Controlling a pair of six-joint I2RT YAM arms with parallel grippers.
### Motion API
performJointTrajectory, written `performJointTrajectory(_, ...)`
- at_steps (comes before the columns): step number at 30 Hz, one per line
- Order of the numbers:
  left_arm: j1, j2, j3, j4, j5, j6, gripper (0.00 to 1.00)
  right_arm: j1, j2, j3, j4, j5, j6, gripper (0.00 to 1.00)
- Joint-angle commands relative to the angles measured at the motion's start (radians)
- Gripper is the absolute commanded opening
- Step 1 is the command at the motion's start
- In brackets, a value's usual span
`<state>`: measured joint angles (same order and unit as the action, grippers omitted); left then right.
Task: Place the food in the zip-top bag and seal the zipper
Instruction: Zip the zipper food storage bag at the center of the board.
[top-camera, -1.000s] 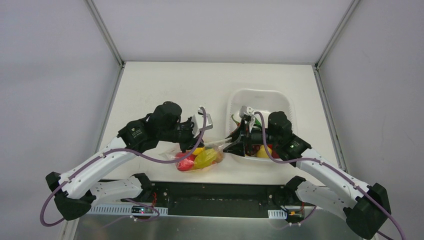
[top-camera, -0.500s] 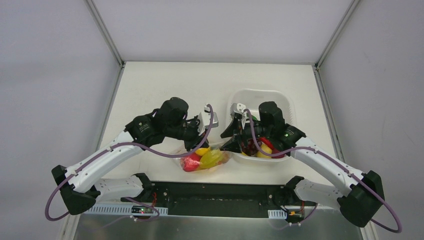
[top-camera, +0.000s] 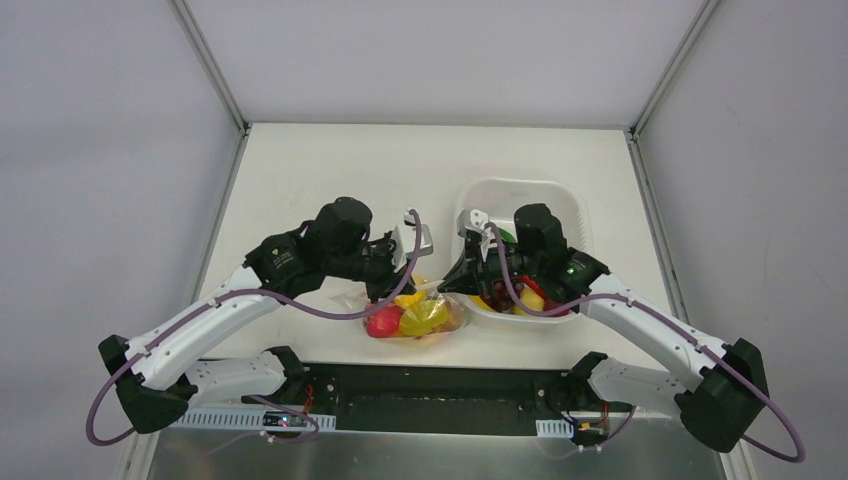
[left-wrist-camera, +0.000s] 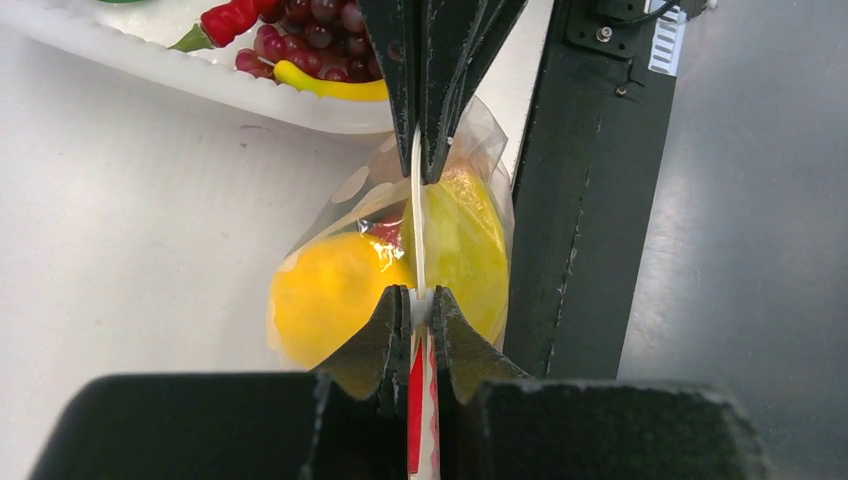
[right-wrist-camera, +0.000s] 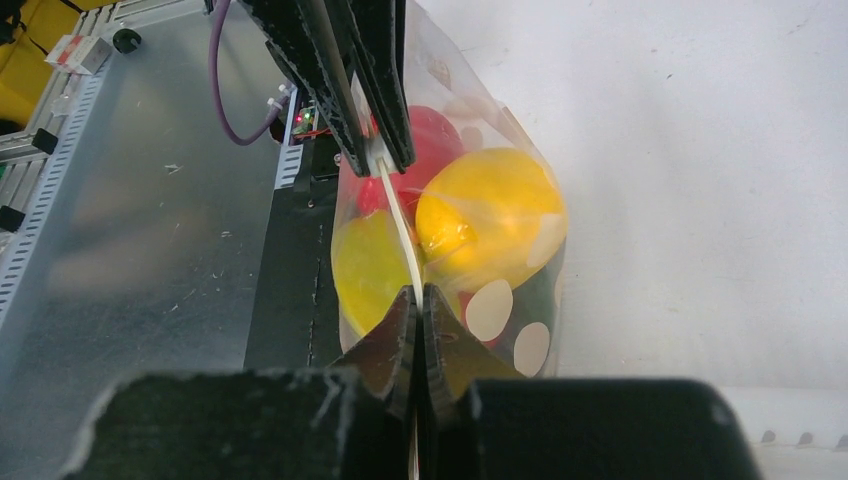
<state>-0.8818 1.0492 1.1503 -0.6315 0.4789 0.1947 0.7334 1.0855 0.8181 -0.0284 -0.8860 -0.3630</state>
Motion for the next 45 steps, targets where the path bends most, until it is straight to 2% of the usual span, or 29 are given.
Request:
performJointTrajectory(1, 0.016, -0.066, -0.029, -0.012, -0.054, 0.013, 0.0, 0.003, -0.054, -0.037, 0.104, 0.05, 0.03, 0.0)
performJointTrajectory(12, 0.095, -0.227, -0.141, -0.052, -0.104, 0.029, 0.0, 0.002, -0.101, -0.097, 0.166, 0.121, 0.079, 0.0)
performJointTrajectory(27, 0.163, -0.413, -0.258, -0.17, -0.268, 0.028, 0.0, 0.002, -0.13, -0.122, 0.217, 0.189, 0.112, 0.0)
performJointTrajectory(36, 0.175, -0.47, -0.262, -0.229, -0.398, 0.037, 0.0, 0.001, -0.128, -0.124, 0.227, 0.185, 0.12, 0.0)
performJointTrajectory(45, 0.176, -0.479, -0.247, -0.281, -0.451, 0.038, 0.0, 0.002, -0.121, -0.124, 0.241, 0.183, 0.126, 0.0)
